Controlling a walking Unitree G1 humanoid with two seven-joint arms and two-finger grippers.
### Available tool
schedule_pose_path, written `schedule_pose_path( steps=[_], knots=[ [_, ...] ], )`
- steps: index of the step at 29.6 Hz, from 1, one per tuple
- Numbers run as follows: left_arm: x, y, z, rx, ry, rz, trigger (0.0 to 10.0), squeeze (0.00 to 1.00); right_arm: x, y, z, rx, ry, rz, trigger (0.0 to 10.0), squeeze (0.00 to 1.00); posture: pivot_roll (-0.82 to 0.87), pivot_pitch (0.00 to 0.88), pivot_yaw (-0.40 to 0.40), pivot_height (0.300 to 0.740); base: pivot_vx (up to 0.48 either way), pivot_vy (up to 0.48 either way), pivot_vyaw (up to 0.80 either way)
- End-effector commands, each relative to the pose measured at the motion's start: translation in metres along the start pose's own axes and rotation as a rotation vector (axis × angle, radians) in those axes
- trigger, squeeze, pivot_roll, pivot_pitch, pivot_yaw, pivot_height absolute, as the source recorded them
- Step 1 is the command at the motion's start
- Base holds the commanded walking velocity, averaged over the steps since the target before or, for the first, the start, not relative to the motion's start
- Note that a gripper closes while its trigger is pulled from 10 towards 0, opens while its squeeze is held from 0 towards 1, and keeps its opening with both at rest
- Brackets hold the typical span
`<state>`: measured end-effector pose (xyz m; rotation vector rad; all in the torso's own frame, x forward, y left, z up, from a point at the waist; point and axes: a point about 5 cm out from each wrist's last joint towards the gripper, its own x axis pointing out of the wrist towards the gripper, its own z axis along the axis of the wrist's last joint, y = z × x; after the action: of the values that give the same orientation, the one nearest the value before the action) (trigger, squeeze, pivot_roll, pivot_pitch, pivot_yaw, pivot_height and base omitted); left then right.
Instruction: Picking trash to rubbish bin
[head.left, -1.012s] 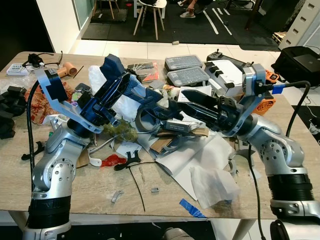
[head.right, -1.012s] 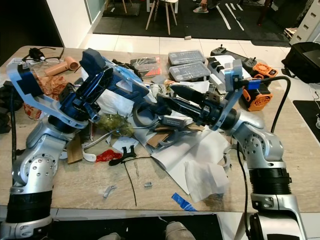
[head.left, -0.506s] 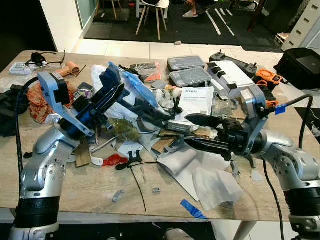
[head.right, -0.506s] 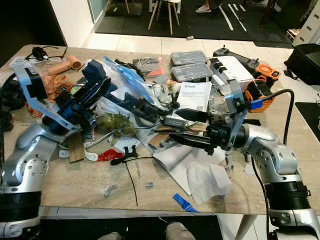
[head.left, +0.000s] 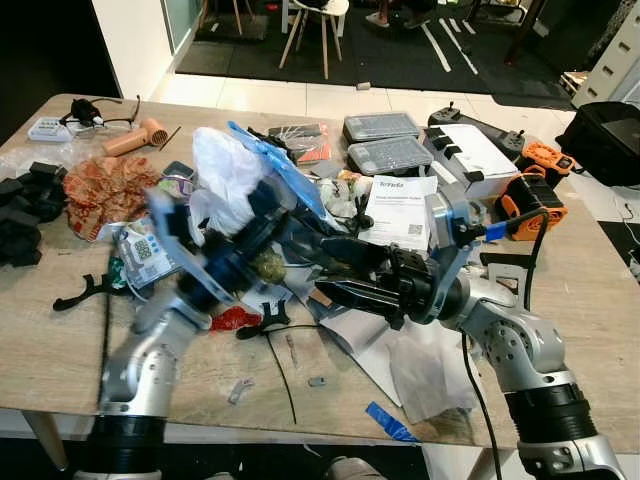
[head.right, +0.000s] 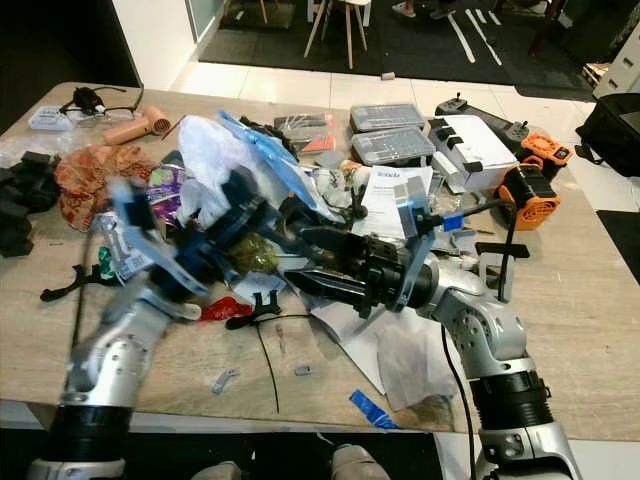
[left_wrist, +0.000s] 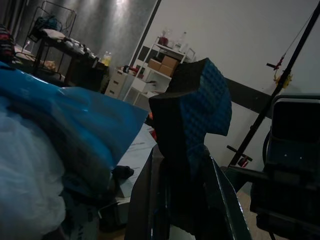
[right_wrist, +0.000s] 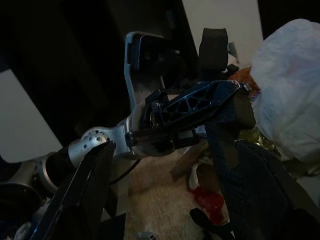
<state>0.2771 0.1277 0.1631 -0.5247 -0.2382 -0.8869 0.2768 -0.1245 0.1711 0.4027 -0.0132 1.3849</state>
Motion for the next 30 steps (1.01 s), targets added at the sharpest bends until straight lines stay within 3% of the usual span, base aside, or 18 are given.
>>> schedule_pose_path(
  steps=[1,11,30],
  knots=[
    [0.004,-0.003,-0.007,-0.020,0.003,-0.005,10.0,0.00,-0.006,-0.004,-0.004,0.031,-0.017,-0.043,10.0,0.00,-0.04,0.000,-0.044,0.740,-0.285,0.000,0.00],
    [0.007,0.000,-0.013,-0.022,0.020,-0.001,10.0,0.00,-0.011,-0.014,-0.007,0.014,0.000,-0.121,10.0,0.00,-0.04,0.000,-0.044,0.740,-0.288,0.000,0.00],
    [0.009,-0.002,-0.015,-0.017,0.039,-0.019,10.0,0.00,-0.009,-0.020,-0.011,0.025,0.002,-0.157,10.0,0.00,-0.04,0.000,-0.046,0.740,-0.298,0.000,0.00]
  ],
)
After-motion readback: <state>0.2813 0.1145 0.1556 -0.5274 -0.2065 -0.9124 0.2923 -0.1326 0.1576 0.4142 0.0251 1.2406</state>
